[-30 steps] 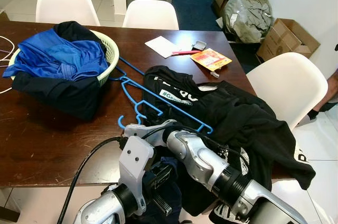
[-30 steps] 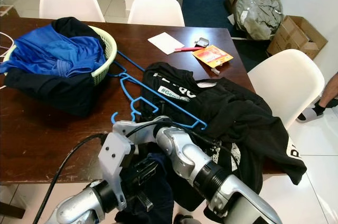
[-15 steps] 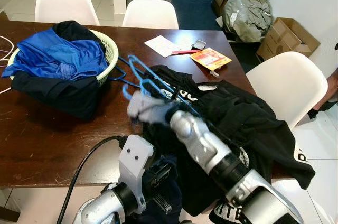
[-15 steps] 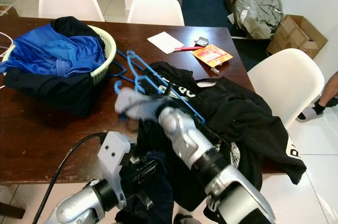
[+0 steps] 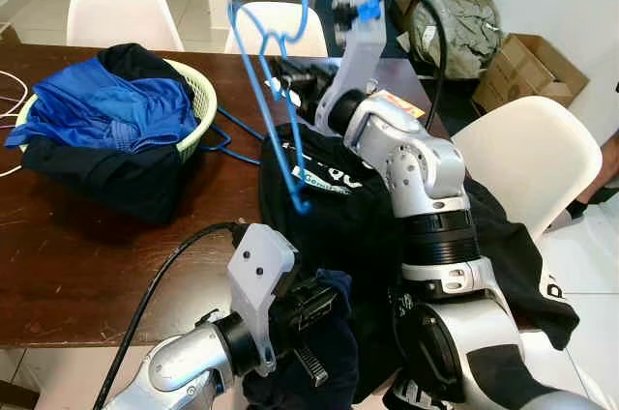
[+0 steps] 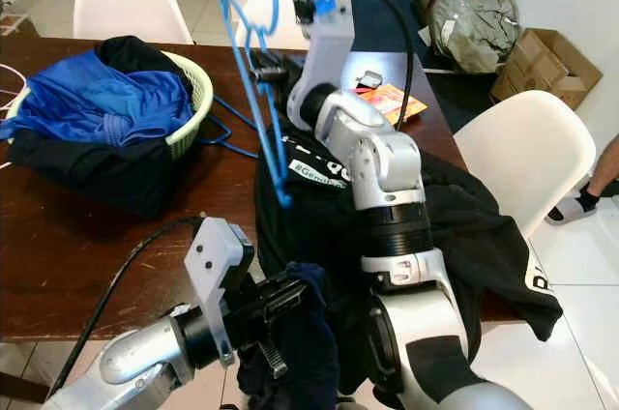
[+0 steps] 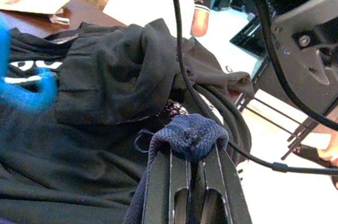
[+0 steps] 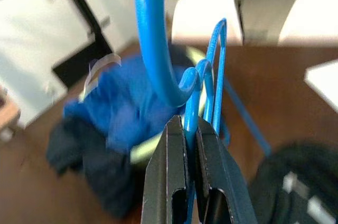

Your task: Hang hanger

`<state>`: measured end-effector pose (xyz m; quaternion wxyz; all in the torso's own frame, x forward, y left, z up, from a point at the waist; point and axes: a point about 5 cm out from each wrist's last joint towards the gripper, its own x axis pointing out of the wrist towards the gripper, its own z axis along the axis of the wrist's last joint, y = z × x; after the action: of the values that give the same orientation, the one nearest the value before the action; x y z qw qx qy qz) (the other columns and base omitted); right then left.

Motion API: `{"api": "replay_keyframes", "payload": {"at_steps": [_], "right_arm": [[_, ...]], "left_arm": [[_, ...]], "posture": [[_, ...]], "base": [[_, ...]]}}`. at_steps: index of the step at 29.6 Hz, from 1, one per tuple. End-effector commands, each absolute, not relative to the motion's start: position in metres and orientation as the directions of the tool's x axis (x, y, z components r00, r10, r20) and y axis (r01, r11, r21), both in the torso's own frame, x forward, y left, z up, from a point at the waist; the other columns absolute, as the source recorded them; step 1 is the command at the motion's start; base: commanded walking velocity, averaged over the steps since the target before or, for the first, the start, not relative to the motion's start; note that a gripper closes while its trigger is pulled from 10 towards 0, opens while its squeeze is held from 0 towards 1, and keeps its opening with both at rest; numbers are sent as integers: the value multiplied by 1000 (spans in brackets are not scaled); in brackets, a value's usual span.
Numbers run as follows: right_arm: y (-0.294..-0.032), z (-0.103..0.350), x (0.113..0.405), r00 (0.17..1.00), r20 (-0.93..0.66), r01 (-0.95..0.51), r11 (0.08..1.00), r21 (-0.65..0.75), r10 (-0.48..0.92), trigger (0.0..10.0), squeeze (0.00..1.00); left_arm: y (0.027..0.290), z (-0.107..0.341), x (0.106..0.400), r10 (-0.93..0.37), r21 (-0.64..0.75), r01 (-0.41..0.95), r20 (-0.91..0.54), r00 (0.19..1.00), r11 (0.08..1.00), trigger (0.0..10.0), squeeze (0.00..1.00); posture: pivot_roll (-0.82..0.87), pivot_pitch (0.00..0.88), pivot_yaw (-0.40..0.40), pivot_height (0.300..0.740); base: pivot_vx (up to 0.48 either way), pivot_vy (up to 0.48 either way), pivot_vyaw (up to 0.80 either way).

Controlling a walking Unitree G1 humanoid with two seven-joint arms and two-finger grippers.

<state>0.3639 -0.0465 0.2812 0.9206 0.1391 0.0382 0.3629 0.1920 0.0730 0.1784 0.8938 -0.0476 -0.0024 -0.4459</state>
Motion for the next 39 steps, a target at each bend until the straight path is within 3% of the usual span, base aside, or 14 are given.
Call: {"api": "replay_keyframes", "payload": {"at_steps": [1,6,7,14,24,30,31,33,34,37,39], "right_arm": [[-44,251,360,733,-109,-636,734,237,671,0,0],[-42,226,354,750,-208,-627,775,83,628,0,0],[-37,204,351,758,-256,-626,780,-26,600,0,0],[-37,173,346,788,-269,-614,736,-284,554,0,0],[-37,164,341,796,-289,-603,740,-299,532,0,0],[-34,181,344,778,-194,-627,757,-183,598,0,0],[-31,190,343,759,-151,-651,748,-130,634,10000,0],[-36,228,347,751,28,-658,745,110,659,10000,0],[-36,228,347,751,28,-658,745,110,659,10000,0],[-57,266,355,791,198,-610,731,304,578,10000,0],[-63,273,358,808,222,-589,735,335,546,10000,0]], "left_arm": [[70,180,187,-817,-85,819,57,573,568,10000,0],[70,180,186,-819,-89,819,51,572,567,10000,0],[70,179,185,-818,-92,818,46,573,568,10000,0],[70,176,185,-814,-97,812,30,581,576,10000,0],[69,176,185,-808,-99,807,33,588,583,10000,0],[69,176,187,-807,-95,806,36,589,584,10000,0],[69,177,187,-807,-94,806,39,590,585,10000,0],[71,181,189,-795,-98,795,51,604,598,10000,0],[71,181,189,-795,-98,795,51,604,598,10000,0],[74,182,191,-782,-123,783,61,620,610,10000,0],[73,182,190,-787,-132,786,58,614,604,10000,0]], "posture": [[94,102,-65,740],[91,104,-65,740],[91,110,-67,740],[92,112,-73,740],[94,110,-76,740],[93,102,-74,740],[93,102,-74,740],[93,98,-71,740],[93,98,-71,740],[92,99,-66,740],[92,99,-66,740]], "base": [[0,0,0],[0,0,0],[0,0,0],[0,0,0],[0,0,0],[0,0,0],[0,0,0],[0,0,0],[0,0,0],[0,0,0],[0,0,0]]}}
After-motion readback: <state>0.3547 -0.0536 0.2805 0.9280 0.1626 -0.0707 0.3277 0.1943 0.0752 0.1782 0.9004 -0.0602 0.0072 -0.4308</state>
